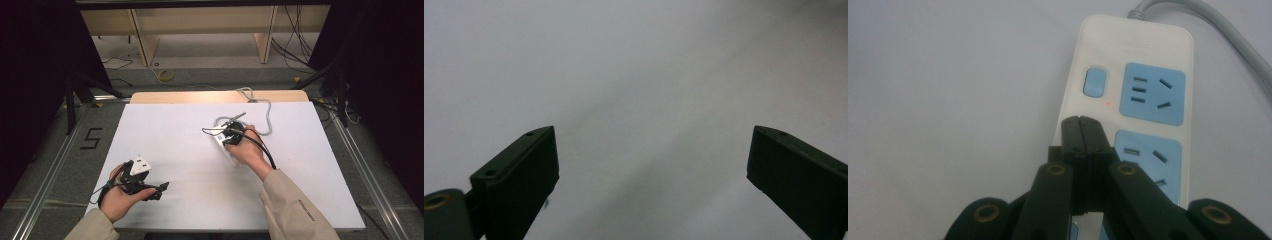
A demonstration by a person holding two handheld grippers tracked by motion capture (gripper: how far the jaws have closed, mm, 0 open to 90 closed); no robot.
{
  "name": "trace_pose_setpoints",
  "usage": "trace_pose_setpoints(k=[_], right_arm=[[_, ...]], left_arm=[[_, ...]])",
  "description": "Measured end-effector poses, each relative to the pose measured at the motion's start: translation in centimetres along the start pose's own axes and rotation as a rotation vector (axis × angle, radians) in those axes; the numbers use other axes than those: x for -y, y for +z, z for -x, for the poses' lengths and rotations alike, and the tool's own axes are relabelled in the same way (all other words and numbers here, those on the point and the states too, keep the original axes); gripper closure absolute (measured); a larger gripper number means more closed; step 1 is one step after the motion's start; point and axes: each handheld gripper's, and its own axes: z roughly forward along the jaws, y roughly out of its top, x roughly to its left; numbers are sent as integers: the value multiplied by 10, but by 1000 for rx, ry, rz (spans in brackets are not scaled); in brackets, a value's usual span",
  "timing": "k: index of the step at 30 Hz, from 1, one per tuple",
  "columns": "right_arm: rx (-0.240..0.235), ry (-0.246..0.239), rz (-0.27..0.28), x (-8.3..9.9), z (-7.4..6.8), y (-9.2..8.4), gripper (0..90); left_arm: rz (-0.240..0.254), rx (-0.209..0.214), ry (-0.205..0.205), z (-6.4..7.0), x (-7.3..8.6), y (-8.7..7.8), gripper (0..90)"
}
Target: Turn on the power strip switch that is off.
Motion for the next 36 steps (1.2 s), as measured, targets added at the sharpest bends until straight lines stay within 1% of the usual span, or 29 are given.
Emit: trace_pose_setpoints(k=[6,12,20,23,27,28,32,34,36], right_arm=[[-4,16,-6,0,0,0,900],[5,1,-10,-1,-1,1,900],[10,0,-8,-1,-1,1,900],[12,8,-9,-1,-2,1,900],[16,1,-2,0,-2,1,900],[15,8,0,0,-2,1,900],[17,6,10,2,-2,1,900],[13,15,25,2,-3,2,900],[15,15,32,2,-3,3,900]], left_arm=[[-2,1,3,0,0,0,61],[-3,2,6,1,0,1,61],[-3,3,4,1,0,1,61],[-4,2,5,0,0,1,61],[-7,3,6,0,0,1,61],[-6,3,5,0,0,1,61],[-4,3,4,1,0,1,61],[-5,3,5,0,0,1,61],[-6,4,7,0,0,1,61]])
